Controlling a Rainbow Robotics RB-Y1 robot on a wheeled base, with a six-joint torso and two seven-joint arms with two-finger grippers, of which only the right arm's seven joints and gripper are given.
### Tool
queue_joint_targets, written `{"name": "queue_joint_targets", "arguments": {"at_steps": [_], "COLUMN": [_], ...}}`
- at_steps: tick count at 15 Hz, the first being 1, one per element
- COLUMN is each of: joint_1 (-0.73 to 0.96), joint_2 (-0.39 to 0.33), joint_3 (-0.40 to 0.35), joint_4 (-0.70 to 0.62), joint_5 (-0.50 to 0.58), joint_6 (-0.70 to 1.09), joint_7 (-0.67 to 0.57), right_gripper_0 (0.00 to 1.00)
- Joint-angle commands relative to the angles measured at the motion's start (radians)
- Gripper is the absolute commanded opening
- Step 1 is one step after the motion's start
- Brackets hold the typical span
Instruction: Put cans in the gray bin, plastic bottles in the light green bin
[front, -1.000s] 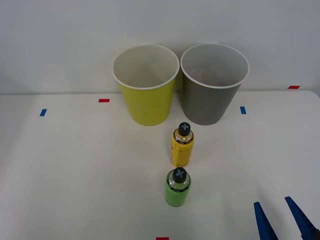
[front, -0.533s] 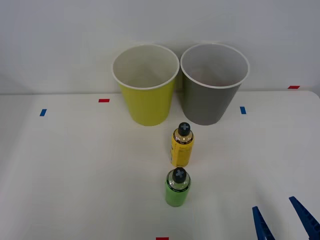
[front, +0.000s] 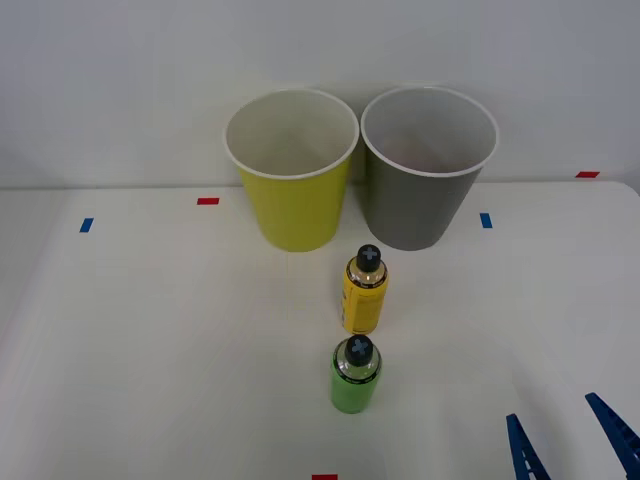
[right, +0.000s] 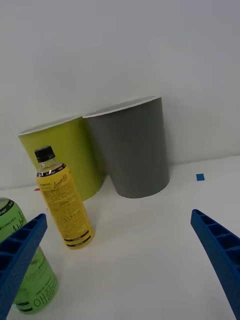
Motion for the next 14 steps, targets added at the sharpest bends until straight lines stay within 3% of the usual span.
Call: {"name": "queue_joint_targets", "arguments": {"at_steps": [1,14], "joint_1": [0.003,0.020], "joint_2": [0.012,0.024], "joint_3": [-0.013,-0.030], "joint_4": [0.000,-0.005], "joint_5": [0.021,0.084], "joint_6": [-0.016,-0.043], "joint_7": [-0.035,-0.006], "right_gripper_0": [1.00,1.00]}}
